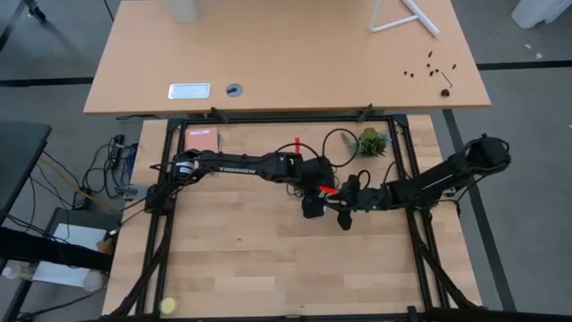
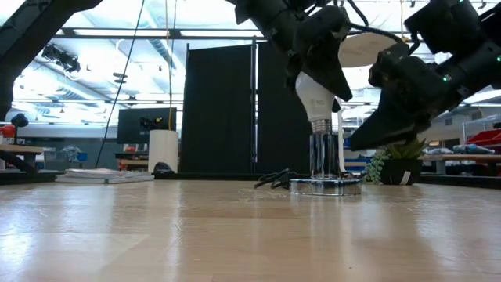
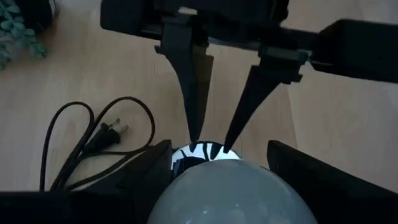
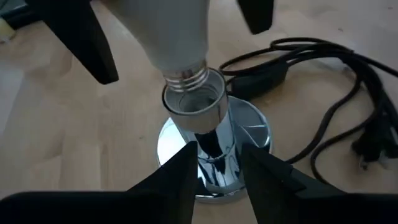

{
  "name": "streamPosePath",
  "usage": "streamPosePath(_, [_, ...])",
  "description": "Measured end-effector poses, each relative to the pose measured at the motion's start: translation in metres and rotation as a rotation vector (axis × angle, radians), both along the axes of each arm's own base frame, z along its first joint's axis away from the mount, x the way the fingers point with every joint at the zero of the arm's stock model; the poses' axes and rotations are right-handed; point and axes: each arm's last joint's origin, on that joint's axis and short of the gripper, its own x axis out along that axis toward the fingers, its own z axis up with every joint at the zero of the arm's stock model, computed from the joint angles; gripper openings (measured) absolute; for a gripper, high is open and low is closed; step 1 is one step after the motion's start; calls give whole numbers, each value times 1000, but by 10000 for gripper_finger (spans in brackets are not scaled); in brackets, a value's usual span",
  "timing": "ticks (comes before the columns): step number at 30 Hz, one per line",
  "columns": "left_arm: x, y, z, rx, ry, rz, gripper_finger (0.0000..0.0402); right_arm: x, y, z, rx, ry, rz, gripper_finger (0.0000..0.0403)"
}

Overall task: Screw lightbulb
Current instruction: Insert the white lightbulb into the silver lamp

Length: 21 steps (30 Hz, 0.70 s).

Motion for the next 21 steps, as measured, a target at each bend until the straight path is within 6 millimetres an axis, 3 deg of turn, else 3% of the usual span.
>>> streamPosePath(8, [10, -8, -21, 29, 6, -53, 263, 7, 3, -6, 3, -23, 8, 132])
streamPosePath(21, [8, -12, -22, 8, 44, -37, 263, 6, 3, -7, -5, -12, 15, 132])
